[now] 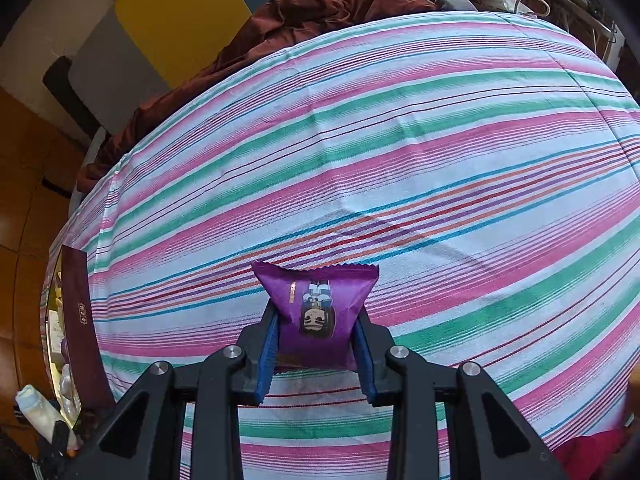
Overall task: Organize objects
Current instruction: 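Carry the white sock to the gold tray and release it with the left gripper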
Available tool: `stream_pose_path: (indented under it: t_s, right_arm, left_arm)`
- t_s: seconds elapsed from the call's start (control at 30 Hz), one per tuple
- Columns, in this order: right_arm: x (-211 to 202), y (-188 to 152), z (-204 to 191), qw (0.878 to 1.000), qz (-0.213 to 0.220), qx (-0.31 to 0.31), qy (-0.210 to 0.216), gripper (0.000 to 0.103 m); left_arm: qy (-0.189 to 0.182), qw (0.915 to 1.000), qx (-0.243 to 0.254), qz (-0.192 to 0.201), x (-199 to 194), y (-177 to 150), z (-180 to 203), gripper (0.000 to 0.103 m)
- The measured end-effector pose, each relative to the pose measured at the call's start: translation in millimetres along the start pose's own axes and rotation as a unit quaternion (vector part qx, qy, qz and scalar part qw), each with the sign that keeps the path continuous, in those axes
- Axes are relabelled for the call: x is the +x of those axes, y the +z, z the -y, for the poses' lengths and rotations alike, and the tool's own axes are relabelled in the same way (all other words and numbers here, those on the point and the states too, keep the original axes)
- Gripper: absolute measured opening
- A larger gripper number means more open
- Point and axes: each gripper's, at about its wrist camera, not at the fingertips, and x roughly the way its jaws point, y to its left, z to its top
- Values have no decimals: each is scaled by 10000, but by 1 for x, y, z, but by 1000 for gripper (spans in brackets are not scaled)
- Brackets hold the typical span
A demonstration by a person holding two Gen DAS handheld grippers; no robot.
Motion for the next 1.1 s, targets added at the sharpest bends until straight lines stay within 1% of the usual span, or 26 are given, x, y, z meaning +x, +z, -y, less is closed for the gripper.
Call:
stream_pose_path:
  t_s: [0.1, 0.2, 0.27, 0.37, 0.43, 0.53, 0.7, 0.77, 0.87, 0.93, 1.0, 1.1]
  right_arm:
    - [-1, 1, 0, 10000, 36, -4, -12, 33]
    - [-2, 3, -1, 10000, 74, -15, -28, 33]
    - [1, 3, -3, 10000, 79, -29, -47, 33]
    - [4, 4, -3, 9999, 38, -33, -95, 33]
    - [4, 4, 0, 9999, 24, -38, -124, 33]
    - [6, 4, -1, 9998, -2, -49, -194, 33]
    - [10, 3, -3, 9994, -56, -66, -334, 33]
    - [12, 3, -3, 9992, -88, -62, -383, 33]
    - [13, 3, -4, 9991, -87, -59, -411, 33]
    - [13, 3, -4, 9991, -88, -54, -418, 33]
    - [16, 4, -5, 9991, -89, -53, -416, 33]
    - [17, 4, -7, 9992, -75, -74, -391, 33]
  left_arm:
    - [408, 9984, -389, 47, -12, -1, -51, 52]
    - [779, 9934, -838, 1, -18, -7, -100, 52]
    - [918, 9884, -1211, -57, -21, -11, -131, 52]
    - [1101, 9788, -1723, -146, -21, -17, -167, 52]
    - [1091, 9749, -1933, -154, -20, -19, -182, 52]
    - [1056, 9753, -1930, -177, -15, -16, -187, 52]
    - [649, 9811, -1808, -214, 4, 3, -167, 52]
    - [474, 9828, -1756, -315, 19, 14, -159, 52]
    - [204, 9824, -1784, -515, 41, 28, -148, 52]
    - [195, 9833, -1706, -605, 54, 35, -139, 52]
    - [203, 9830, -1644, -788, 68, 39, -131, 53]
    - [242, 9800, -1660, -1072, 88, 40, -128, 53]
